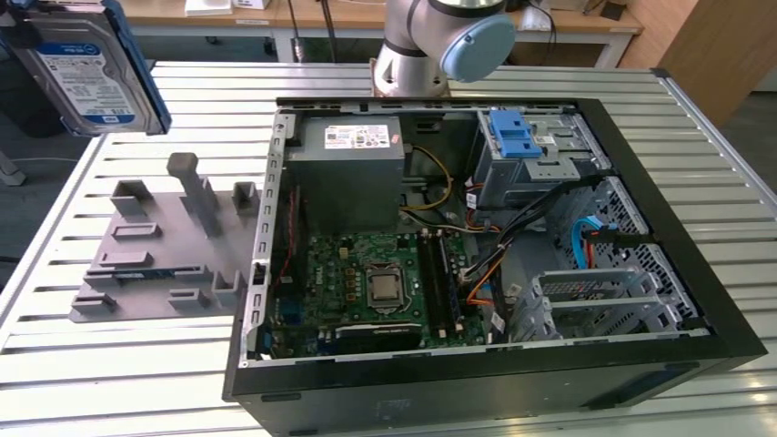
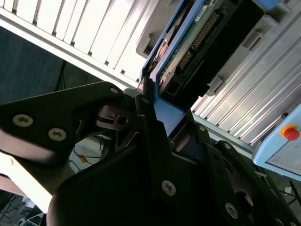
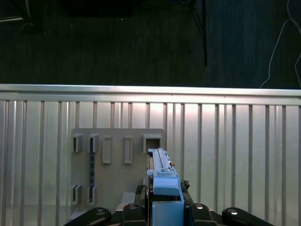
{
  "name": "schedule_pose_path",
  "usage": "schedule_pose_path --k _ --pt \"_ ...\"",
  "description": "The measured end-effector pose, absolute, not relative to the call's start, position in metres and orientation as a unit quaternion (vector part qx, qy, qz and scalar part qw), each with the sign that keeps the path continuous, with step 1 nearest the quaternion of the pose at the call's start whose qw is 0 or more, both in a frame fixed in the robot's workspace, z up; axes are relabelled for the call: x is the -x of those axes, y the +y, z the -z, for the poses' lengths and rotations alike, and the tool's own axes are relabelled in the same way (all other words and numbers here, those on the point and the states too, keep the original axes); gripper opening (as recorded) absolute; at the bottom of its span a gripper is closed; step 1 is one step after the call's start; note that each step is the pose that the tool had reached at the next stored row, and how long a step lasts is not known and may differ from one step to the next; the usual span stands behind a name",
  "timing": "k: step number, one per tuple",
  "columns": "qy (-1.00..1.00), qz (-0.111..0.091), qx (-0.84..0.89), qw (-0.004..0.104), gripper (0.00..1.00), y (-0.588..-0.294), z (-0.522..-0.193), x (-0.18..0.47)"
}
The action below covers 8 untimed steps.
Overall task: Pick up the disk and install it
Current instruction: 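Pick up the disk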
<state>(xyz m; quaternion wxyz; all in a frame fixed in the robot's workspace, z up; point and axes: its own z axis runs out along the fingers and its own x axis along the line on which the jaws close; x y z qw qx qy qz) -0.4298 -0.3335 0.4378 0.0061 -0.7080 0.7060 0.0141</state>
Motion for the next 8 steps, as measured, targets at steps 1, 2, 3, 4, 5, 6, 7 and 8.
schedule_pose_path --k 1,2,3,4,5,6,7,8 --pt "0.706 -0.014 0.708 0.006 0.36 -0.3335 -0.4385 0.4298" --pt "0.706 -0.014 0.708 0.006 0.36 -0.3335 -0.4391 0.4298" --pt "0.706 -0.014 0.708 0.006 0.36 -0.3335 -0.4397 0.4298" --pt "0.706 -0.014 0.708 0.006 0.36 -0.3335 -0.4402 0.4298" --pt "0.706 -0.014 0.708 0.006 0.36 -0.3335 -0.4408 0.4298" --pt "0.706 -0.014 0.708 0.006 0.36 -0.3335 -0.4414 0.4298" --pt "0.706 -0.014 0.708 0.006 0.36 -0.3335 -0.4421 0.4298" --pt "0.706 -0.014 0.708 0.006 0.36 -0.3335 -0.4428 0.4298"
